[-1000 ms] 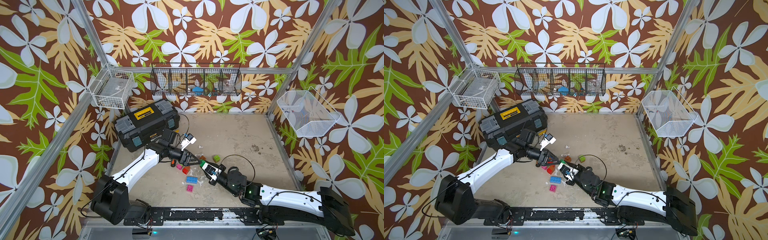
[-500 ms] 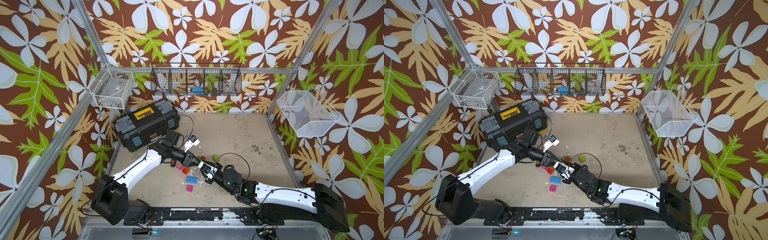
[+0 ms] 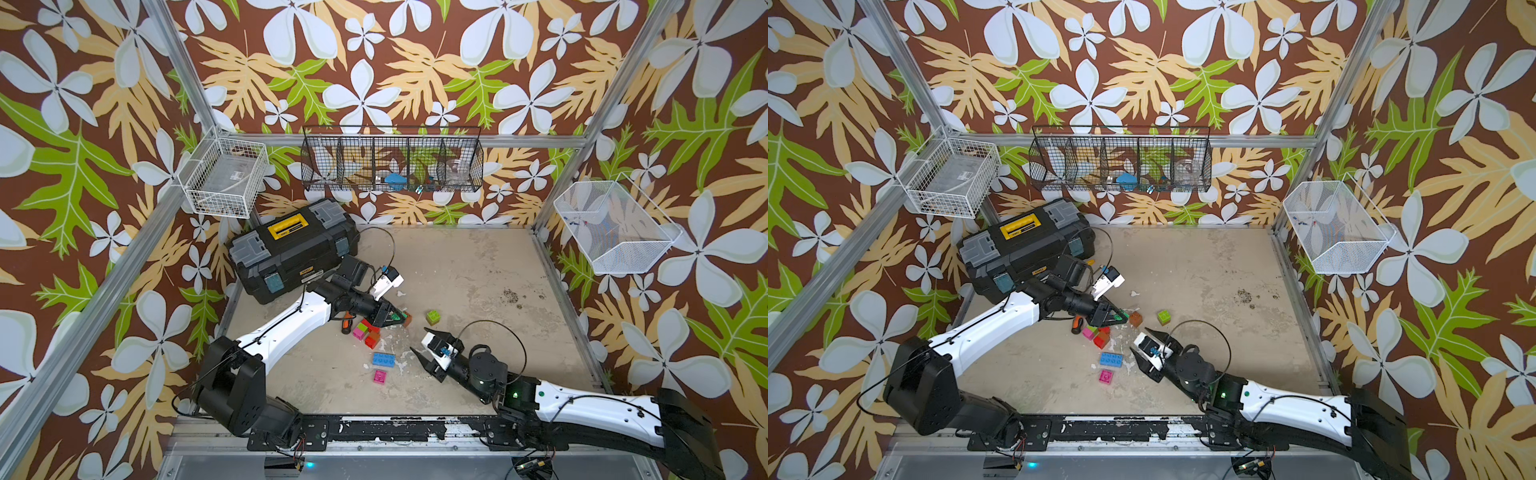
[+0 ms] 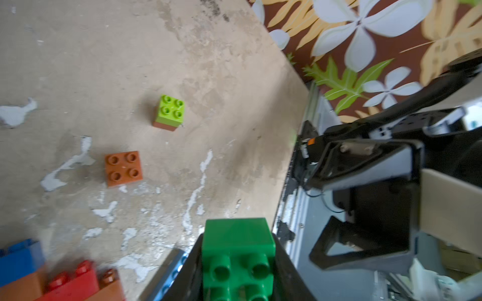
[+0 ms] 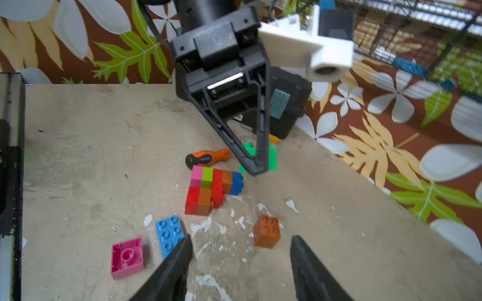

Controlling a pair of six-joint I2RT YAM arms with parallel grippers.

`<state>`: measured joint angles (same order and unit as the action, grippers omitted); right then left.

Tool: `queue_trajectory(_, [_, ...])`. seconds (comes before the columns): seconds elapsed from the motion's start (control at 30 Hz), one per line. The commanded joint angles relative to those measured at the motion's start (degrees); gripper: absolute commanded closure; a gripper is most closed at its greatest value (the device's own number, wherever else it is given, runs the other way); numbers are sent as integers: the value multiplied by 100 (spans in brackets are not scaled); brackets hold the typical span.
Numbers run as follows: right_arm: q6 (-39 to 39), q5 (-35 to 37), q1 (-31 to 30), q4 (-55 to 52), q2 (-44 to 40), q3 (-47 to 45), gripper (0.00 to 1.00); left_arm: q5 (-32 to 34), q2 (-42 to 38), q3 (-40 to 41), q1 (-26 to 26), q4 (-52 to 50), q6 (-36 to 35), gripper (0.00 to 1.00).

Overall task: Assemble the letter h with lego
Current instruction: Place the lego brick at the center of the board.

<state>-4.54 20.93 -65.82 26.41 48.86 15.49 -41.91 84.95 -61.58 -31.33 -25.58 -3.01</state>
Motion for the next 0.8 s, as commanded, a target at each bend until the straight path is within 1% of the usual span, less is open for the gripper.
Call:
queue_trajectory(0.0, [1546,1225,150,-616,-438,-151,31,1363,20,304,-480,531,-790,76])
queue_trajectory(0.03, [2119,1427,379,-1079,-578,-119,30,1727,-7,527,-702,778,-1018,76])
queue_trajectory(0.07, [2608,1375,699,-1521,-706,-80,29,2030,-50,723,-881,1000,-1167,76])
queue_trajectory(0.1, [3048,1015,1160,-1870,-826,-55,29,2261,-78,919,-1052,1223,-1321,76])
queue_trajectory(0.2, [3822,-599,2578,-2244,-942,-85,32,2589,-21,1224,-1400,1599,-1540,76])
queue_trajectory(0.23, [4102,-924,2949,-2345,-887,-74,33,2730,71,1230,-1516,1634,-1566,76])
queue_trajectory(0.33, [4361,-1852,3748,-2496,-466,48,34,3221,383,1149,-1872,1609,-1728,74])
queue_trajectory(0.4, [4379,-2223,4016,-2593,-51,225,33,3576,610,1120,-2114,1637,-1863,73])
queue_trajectory(0.43, [4357,-2292,4070,-2638,157,337,32,3699,734,1092,-2209,1636,-1868,72])
queue_trajectory(0.5, [4294,-2313,4077,-2709,485,484,31,3739,959,1000,-2286,1591,-1711,67])
queue_trajectory(0.57, [4271,-2375,4077,-2721,712,549,30,3739,1095,914,-2290,1578,-1606,65])
queue_trajectory(0.67, [4202,-2509,4077,-2721,840,546,30,4151,1197,879,-2302,1723,-1583,58])
queue_trajectory(0.73, [4206,-2532,4077,-2754,804,517,29,4322,1211,807,-2306,1668,-1623,50])
queue_trajectory(0.77, [4187,-2553,4077,-2800,764,523,29,4322,1177,769,-2292,1587,-1643,48])
